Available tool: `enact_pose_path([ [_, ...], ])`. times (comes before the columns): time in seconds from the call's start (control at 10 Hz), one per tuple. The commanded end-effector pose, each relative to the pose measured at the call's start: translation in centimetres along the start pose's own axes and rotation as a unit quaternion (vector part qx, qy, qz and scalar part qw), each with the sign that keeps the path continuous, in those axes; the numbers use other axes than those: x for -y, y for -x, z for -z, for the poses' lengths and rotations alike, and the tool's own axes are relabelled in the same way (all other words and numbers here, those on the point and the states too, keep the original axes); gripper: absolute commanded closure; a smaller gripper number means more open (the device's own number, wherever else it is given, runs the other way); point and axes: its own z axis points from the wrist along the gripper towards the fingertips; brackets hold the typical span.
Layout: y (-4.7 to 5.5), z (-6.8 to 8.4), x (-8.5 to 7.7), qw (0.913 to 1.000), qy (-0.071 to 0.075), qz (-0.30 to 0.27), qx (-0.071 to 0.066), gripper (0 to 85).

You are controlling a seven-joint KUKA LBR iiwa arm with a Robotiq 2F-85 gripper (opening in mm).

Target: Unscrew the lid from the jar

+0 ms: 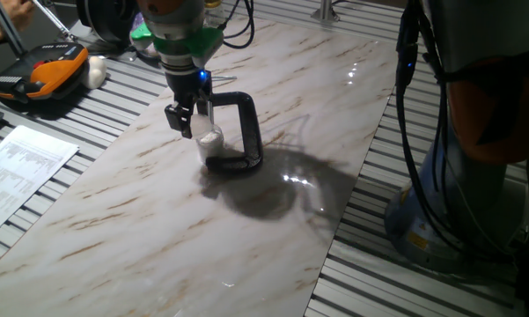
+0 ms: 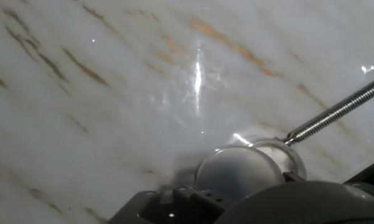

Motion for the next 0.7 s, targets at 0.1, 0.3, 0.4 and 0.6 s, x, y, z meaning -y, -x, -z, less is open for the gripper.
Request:
enact_pose_path([
  [0.1,-0.1,0.4,-0.9,1.0,0.002,-0.003,-0.003,85.0],
  [0.3,-0.2,0.9,-2.3,0.9998,0.009,-0.019,-0.004,85.0],
  [0.4,-0.3,0.8,-2.5,0.9996,0.017,-0.022,-0.002,85.0],
  [0.6,-0.5,0.2,-3.0,0.9995,0.012,-0.029,0.006,85.0],
])
